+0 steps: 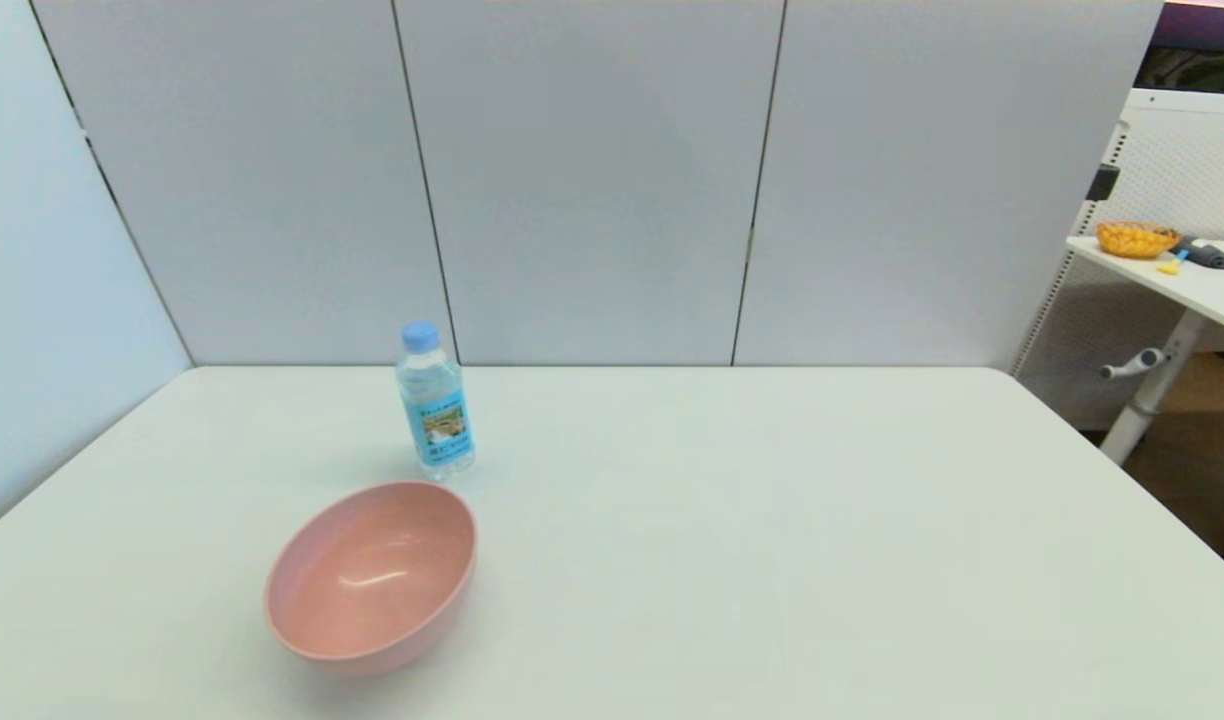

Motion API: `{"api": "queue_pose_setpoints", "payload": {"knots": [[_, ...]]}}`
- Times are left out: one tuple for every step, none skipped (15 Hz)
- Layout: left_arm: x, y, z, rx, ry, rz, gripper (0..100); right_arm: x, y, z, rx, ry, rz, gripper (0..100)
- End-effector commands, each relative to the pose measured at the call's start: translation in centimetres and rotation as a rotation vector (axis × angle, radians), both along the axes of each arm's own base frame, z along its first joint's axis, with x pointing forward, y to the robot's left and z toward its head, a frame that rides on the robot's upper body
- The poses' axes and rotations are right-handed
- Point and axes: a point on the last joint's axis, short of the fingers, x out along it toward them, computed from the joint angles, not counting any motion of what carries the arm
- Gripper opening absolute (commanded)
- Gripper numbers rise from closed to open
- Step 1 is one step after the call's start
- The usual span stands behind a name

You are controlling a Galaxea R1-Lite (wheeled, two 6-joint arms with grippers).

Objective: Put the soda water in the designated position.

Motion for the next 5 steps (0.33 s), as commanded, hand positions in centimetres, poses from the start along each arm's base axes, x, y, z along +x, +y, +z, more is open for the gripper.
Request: {"api": "queue_pose_setpoints", "payload": {"knots": [[0.01, 0.00, 0.01, 0.000, 0.001, 0.001, 100, 0.00, -0.01, 0.05, 0.015, -0.006, -0.003, 100], [0.01, 0.00, 0.01, 0.000, 0.001, 0.001, 100, 0.00, 0.00, 0.05, 0.015, -0.006, -0.002, 100], [0.01, 0.00, 0.01, 0.000, 0.001, 0.001, 100, 0.01, -0.01, 0.05, 0.015, -0.004, -0.002, 100], [0.01, 0.00, 0.01, 0.000, 0.001, 0.001, 100, 0.01, -0.01, 0.05, 0.015, -0.004, -0.002, 100], [0.01, 0.00, 0.01, 0.000, 0.001, 0.001, 100, 0.00, -0.01, 0.05, 0.015, -0.006, -0.002, 100]]}}
